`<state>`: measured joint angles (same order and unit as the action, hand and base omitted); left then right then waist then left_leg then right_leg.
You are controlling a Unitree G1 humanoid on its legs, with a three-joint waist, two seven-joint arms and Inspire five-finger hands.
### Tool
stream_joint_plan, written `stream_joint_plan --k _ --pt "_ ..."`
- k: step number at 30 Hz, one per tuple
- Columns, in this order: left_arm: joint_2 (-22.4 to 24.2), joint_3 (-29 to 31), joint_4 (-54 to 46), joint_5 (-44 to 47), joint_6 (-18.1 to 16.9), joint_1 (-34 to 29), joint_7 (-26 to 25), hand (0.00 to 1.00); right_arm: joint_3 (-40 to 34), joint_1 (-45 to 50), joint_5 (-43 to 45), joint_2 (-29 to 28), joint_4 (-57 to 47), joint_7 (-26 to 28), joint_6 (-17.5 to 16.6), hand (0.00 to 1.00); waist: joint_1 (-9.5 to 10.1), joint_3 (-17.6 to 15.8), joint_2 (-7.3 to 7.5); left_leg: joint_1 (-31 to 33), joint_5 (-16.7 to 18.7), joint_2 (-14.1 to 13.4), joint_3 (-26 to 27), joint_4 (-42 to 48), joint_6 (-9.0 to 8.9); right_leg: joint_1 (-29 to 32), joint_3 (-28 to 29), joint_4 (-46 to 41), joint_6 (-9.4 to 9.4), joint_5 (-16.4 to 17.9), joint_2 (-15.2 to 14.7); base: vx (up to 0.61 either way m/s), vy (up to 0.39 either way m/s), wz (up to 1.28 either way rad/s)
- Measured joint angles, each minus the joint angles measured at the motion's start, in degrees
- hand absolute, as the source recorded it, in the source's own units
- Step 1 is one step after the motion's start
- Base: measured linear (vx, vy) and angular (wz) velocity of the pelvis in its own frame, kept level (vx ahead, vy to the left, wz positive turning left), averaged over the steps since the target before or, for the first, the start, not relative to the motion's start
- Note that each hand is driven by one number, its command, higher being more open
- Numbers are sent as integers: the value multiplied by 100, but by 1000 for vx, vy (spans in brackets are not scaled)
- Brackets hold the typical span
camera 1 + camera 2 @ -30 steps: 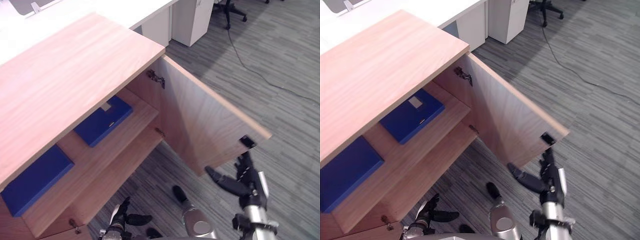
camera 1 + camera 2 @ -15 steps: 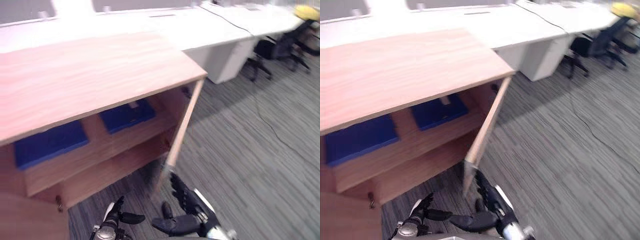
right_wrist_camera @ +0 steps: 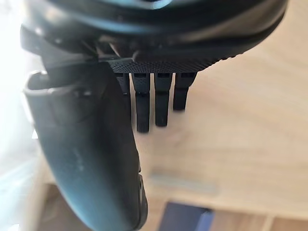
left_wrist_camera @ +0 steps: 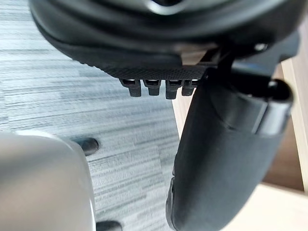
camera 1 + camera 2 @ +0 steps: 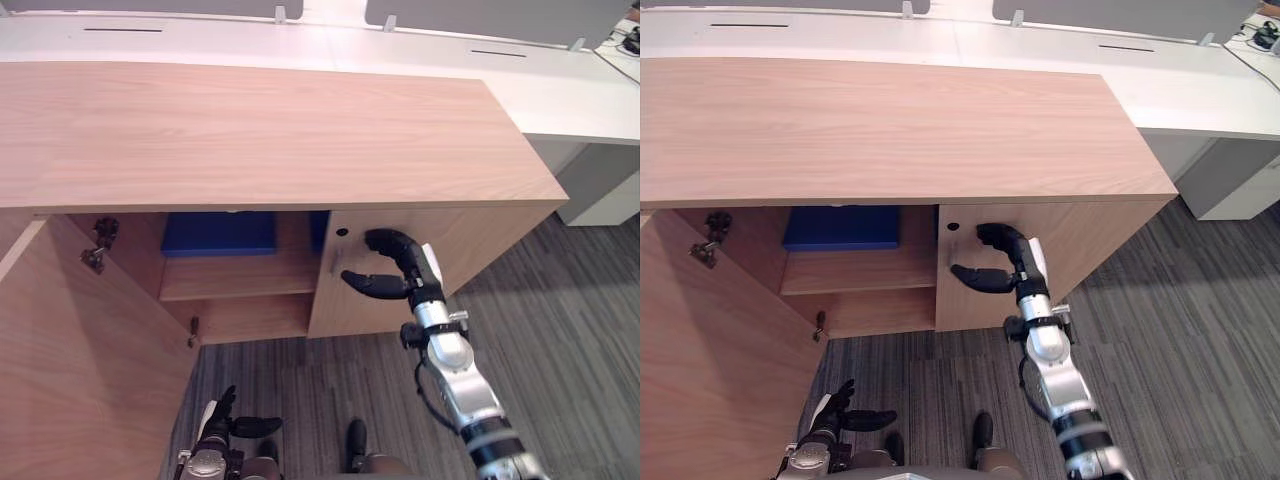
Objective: Walk over to the cabinet, pick up the folder, carry it to the office cabinet, place the folder inside the office cabinet, then close the office cabinet door
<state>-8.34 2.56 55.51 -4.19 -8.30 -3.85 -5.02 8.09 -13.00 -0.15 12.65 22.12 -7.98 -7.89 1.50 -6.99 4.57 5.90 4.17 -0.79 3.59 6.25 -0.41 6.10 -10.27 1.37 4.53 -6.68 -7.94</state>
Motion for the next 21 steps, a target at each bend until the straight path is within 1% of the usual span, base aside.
stream_joint_plan --k 1,2,3,4,5,7,9,10,11,12,13,14,15,16,17,18,19,21 --pt "30 64 -136 114 -2 -74 -5 100 -21 5 -4 16 138 -41 2 100 49 -42 -66 15 -93 22 -137 -100 -8 -3 -128 -13 46 82 -17 -76 -41 59" --pt "46 118 -195 190 -26 -127 -7 100 -17 6 -4 11 213 -48 4 100 70 -62 -96 14 -137 29 -181 -159 -32 -4 -182 -19 52 118 -21 -61 -36 50" --pt "70 215 -284 263 -39 -195 -8 100 -6 26 -4 -4 298 -49 11 100 107 -92 -143 16 -208 59 -258 -243 -39 -6 -267 -22 16 171 -27 -44 -36 45" --pt "81 317 -410 349 -53 -313 -13 100 -6 70 -4 -34 394 -53 15 100 165 -128 -201 20 -282 59 -369 -344 -39 -17 -382 -23 20 199 -26 -29 -52 63" --pt "115 508 -548 507 -68 -445 -23 100 -22 205 -5 -56 404 -67 14 100 211 -157 -247 30 -352 64 -537 -414 -77 -66 -557 -21 33 242 -25 -4 -56 66" --pt "162 829 -790 701 -77 -638 -93 100 -138 440 0 -159 413 -128 0 100 261 -164 -260 60 -389 69 -781 -425 -83 -171 -813 -21 84 285 -26 39 -56 75" --pt "164 1360 -1132 1110 -86 -868 -201 100 -370 798 13 -241 456 -284 -47 100 325 -165 -263 61 -483 91 -1138 -475 -54 -350 -1218 -32 28 332 -37 85 -55 87" --pt "154 1498 -1251 1170 -85 -919 -224 100 -397 862 13 -216 456 -315 -76 100 354 -164 -264 61 -500 93 -1199 -503 -65 -371 -1289 -35 16 345 -37 84 -49 64" --pt "88 1727 -1484 1317 -101 -987 -245 100 -440 971 10 -142 466 -352 -147 100 407 -166 -267 61 -549 100 -1339 -556 -77 -410 -1424 -34 -7 370 -36 41 -31 51" --pt "-11 1853 -1659 1387 -106 -1019 -256 100 -442 1055 10 -90 471 -384 -186 100 421 -168 -271 61 -592 100 -1443 -581 -86 -441 -1541 -36 -26 395 -33 39 -57 66" --pt "-225 1975 -1976 1483 -138 -1020 -309 100 -441 1173 11 -28 520 -426 -271 100 471 -198 -324 80 -653 97 -1635 -620 -112 -481 -1715 -42 -56 435 -16 10 -57 57" --pt "-314 1999 -2111 1533 -174 -1004 -348 100 -441 1175 11 -5 613 -436 -294 100 483 -198 -324 93 -668 96 -1728 -619 -129 -504 -1798 -45 -62 454 -8 -29 -75 61" --pt "-424 2043 -2329 1603 -253 -965 -388 100 -440 1175 11 32 751 -443 -308 100 497 -201 -334 137 -658 97 -1837 -636 -181 -516 -1897 -72 -76 521 4 -69 -65 53" --pt "-539 2080 -2486 1657 -273 -892 -394 100 -346 1170 -11 108 885 -390 -299 100 538 -207 -345 178 -659 85 -1962 -644 -250 -513 -2005 -111 -121 605 16 -75 -67 64" --pt "-686 2081 -2598 1669 -288 -731 -394 100 14 1157 -47 207 1097 -237 -263 100 669 -218 -366 222 -691 51 -2083 -675 -301 -511 -2134 -141 -92 688 49 -69 -74 55" --pt "-782 2081 -2679 1671 -320 -607 -394 100 334 1127 -131 200 1248 -108 -213 100 784 -225 -378 234 -694 9 -2158 -725 -302 -506 -2191 -151 -104 723 81 -48 -81 58" --pt "-914 2080 -2881 1686 -337 -503 -402 100 866 1060 -236 118 1427 163 -161 100 923 -254 -426 253 -763 -48 -2297 -818 -331 -498 -2281 -181 -125 796 126 -33 -111 47" --pt "-977 2076 -3105 1755 -339 -472 -404 100 1180 1015 -258 -70 1514 356 -151 100 1009 -300 -501 266 -818 -76 -2404 -881 -326 -486 -2371 -258 -135 879 146 4 -87 41"
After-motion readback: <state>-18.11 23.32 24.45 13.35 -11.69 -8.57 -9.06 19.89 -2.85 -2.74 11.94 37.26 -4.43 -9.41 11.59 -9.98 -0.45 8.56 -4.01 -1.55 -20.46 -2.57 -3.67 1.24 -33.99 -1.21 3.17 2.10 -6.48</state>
